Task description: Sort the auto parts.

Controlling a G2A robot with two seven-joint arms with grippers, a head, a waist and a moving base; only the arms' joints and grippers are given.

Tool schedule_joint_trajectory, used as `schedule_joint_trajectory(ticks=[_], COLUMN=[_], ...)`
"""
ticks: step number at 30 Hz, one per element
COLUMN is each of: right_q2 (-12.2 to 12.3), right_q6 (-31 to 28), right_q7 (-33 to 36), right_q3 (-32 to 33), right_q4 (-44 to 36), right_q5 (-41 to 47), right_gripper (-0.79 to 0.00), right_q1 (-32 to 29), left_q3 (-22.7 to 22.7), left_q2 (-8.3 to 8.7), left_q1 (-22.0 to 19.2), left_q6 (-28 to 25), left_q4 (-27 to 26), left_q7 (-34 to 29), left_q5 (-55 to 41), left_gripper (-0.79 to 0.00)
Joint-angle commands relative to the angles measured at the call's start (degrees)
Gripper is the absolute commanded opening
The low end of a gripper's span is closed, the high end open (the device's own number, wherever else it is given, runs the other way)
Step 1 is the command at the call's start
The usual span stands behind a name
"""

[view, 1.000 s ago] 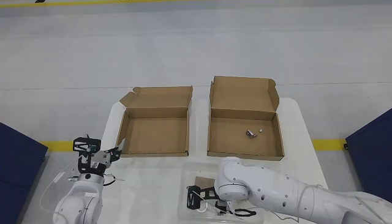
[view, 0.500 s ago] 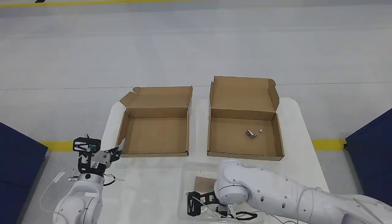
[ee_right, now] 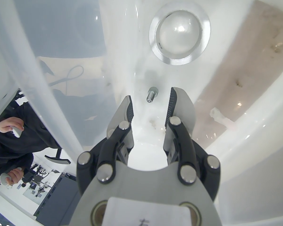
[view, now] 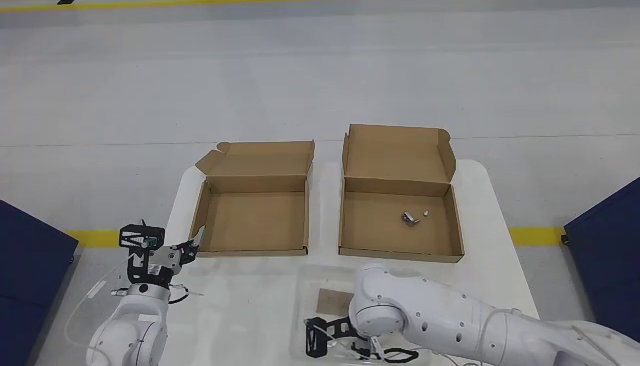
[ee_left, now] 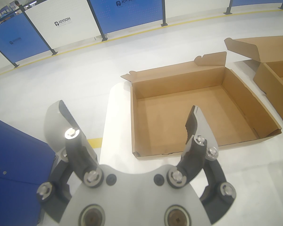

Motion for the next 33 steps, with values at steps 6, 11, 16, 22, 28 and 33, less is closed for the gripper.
schedule_joint_trajectory(ticks=[6,11,16,22,28,33], right_q2=[-0.84,-1.38,-1.78,-2.13,-2.19,-0.72], right_q6=[0.34,0.62,0.88,0.85,1.75,4.00], right_q7=[0.06,0.54,0.72,0.84,1.02,3.17], right_q3=[-0.24,-0.28,-0.23,-0.15,0.80,3.79], right_q4=[0.82,1.36,1.79,2.12,2.58,-0.25], right_q5=[-0.80,-1.20,-1.58,-1.83,-1.33,-1.41], right_gripper=[-0.514,-0.542,-0.585,-0.779,-0.785,-0.785], right_q1=[-0.01,0.01,-0.12,-0.26,-0.25,0.37], left_q3=[0.00,0.00,0.00,0.00,0.00,0.00], left_q2=[0.00,0.00,0.00,0.00,0.00,0.00], left_q1=[0.00,0.00,0.00,0.00,0.00,0.00], left_q6=[0.00,0.00,0.00,0.00,0.00,0.00], left_q4=[0.00,0.00,0.00,0.00,0.00,0.00], left_q7=[0.00,0.00,0.00,0.00,0.00,0.00], left_q5=[0.00,0.00,0.00,0.00,0.00,0.00], left_gripper=[0.000,0.000,0.000,0.000,0.000,0.000])
